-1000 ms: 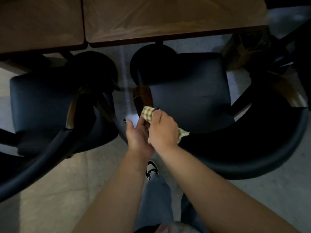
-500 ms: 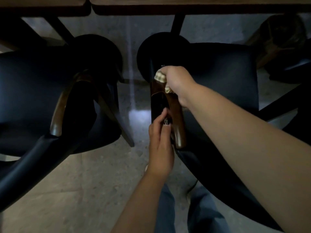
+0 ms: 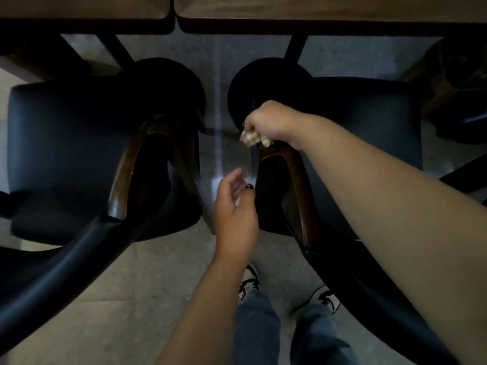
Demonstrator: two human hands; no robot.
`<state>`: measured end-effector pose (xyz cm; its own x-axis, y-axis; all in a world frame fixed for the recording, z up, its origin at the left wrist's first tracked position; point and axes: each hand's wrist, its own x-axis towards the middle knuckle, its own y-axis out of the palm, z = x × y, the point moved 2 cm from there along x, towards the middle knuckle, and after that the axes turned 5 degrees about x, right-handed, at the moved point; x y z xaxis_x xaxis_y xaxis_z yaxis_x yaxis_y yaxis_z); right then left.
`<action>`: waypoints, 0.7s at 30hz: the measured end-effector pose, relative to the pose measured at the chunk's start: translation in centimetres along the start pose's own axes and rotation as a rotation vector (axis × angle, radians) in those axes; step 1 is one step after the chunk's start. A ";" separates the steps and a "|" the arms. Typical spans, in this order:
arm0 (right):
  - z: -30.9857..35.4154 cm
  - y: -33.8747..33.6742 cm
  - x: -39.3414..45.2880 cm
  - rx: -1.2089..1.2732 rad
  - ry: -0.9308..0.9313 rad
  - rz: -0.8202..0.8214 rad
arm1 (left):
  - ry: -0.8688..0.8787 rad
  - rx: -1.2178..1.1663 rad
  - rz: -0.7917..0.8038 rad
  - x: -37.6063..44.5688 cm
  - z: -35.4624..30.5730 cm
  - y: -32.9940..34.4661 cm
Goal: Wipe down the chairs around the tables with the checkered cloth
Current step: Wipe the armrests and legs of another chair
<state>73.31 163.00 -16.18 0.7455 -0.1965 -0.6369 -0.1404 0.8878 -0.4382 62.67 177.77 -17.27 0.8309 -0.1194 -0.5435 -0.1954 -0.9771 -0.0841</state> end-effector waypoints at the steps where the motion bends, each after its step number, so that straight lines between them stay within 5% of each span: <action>1: -0.5 -0.4 0.2 0.164 0.063 -0.051 | 0.014 0.002 0.025 0.3 -0.4 0.0; 6: -5.8 -0.3 -3.1 0.925 0.399 -0.102 | 0.009 0.078 0.127 2.0 -2.2 1.3; 9: -8.1 1.5 -6.6 0.984 0.489 -0.024 | 0.026 0.131 0.141 2.9 -2.7 0.8; 12: -7.6 1.6 -9.0 0.956 0.478 -0.130 | 0.034 0.160 0.172 3.4 -2.7 0.2; 15: -6.8 1.4 -11.8 0.750 0.346 -0.336 | 0.029 0.166 0.202 3.4 -2.4 0.0; 17: -5.6 1.5 -14.0 0.467 0.037 -0.439 | 0.009 0.162 0.229 3.2 -2.1 -0.1; 21: -1.8 1.7 -16.7 -0.566 -0.547 -0.210 | -0.009 0.151 0.315 2.5 -1.5 -0.5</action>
<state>59.46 167.06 -7.39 0.9852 0.0259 -0.1697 -0.1610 0.4818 -0.8614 65.58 177.67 -17.33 0.7132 -0.4089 -0.5693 -0.5169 -0.8554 -0.0332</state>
